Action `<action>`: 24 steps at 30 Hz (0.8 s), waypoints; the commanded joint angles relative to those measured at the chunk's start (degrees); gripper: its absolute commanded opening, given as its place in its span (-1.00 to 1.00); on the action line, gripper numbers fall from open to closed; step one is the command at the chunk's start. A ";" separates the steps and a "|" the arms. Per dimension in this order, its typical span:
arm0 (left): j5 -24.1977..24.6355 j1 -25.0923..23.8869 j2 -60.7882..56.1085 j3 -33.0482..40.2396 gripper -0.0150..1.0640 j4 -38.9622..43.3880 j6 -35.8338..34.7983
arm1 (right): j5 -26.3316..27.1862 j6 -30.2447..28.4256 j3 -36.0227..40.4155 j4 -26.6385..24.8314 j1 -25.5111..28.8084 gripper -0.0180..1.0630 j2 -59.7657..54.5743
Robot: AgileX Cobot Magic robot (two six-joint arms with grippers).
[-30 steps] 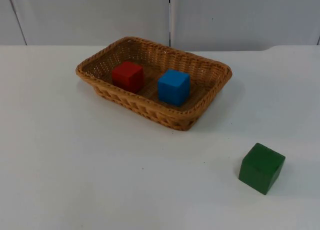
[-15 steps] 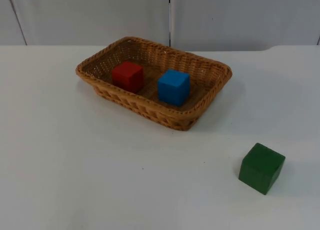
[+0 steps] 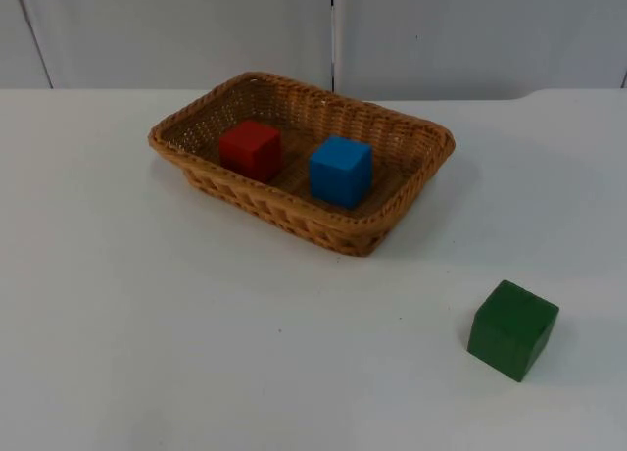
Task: Pick up one cube with each hand and place exactly two cubes into the same basket, leaving the remaining cube outside.
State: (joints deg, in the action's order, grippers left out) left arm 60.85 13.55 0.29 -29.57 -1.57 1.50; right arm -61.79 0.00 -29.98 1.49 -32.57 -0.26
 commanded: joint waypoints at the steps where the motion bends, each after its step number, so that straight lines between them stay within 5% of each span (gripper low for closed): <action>1: 0.53 0.30 -0.29 0.84 0.98 0.60 -0.36 | -0.01 0.00 0.43 -0.33 -0.01 0.99 0.26; 24: 0.71 0.30 -0.29 1.26 0.97 0.84 -0.36 | -0.01 0.59 0.43 -0.33 -0.01 0.99 0.26</action>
State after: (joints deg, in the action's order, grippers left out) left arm 61.60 13.55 0.29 -28.59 -1.12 1.50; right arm -61.79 0.37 -29.98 1.49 -32.57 -0.26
